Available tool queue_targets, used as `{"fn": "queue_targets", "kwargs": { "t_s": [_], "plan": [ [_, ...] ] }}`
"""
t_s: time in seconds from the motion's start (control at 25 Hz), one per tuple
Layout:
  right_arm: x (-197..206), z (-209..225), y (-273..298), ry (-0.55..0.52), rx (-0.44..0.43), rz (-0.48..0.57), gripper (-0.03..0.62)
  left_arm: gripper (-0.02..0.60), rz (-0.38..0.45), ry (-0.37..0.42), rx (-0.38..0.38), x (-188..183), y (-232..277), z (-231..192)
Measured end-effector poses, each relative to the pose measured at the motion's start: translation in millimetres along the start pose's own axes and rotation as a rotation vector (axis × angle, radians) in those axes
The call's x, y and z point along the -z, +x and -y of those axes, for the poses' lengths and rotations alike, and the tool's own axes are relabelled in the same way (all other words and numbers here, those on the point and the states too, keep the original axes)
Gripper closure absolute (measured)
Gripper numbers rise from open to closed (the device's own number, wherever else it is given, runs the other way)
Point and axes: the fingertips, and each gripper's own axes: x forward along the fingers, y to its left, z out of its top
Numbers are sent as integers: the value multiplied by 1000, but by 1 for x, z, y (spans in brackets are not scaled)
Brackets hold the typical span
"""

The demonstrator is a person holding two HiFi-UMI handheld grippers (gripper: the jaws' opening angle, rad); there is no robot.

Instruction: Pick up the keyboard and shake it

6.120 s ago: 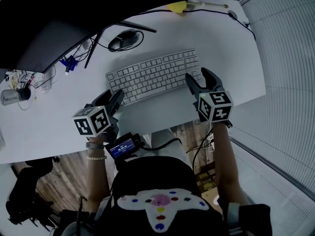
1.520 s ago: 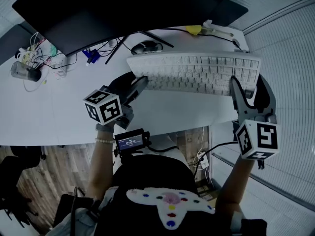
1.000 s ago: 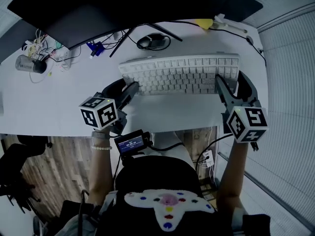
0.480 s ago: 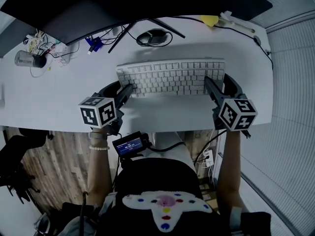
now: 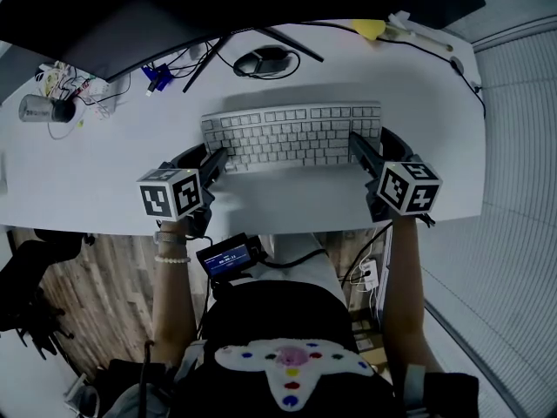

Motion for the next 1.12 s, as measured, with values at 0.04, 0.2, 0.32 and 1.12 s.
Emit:
{"fn": "queue_targets", "kwargs": {
  "t_s": [0.04, 0.2, 0.32, 1.12],
  "plan": [
    [4, 2, 3, 13, -2, -6, 283, 391, -3, -1, -1, 1, 1, -1],
    [14, 7, 8, 51, -5, -33, 283, 391, 1, -27, -12, 2, 5, -4],
    [20, 9, 10, 77, -5, -47, 283, 391, 6, -55, -17, 2, 6, -5],
    [31, 15, 13, 81, 83, -14, 283, 378, 13, 49, -45, -2, 5, -4]
  ]
}}
